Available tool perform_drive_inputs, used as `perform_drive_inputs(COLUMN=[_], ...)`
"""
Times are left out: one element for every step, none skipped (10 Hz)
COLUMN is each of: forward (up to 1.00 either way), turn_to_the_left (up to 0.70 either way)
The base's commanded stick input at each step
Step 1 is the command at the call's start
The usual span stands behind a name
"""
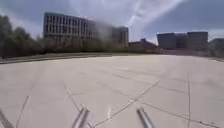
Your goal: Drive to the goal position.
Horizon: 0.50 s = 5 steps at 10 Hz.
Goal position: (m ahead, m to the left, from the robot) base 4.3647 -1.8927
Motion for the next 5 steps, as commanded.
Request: perform_drive_inputs(forward=[0.50,0.50,0.50,0.50,0.50], turn_to_the_left=[-0.50,-0.50,-0.50,-0.50,-0.46])
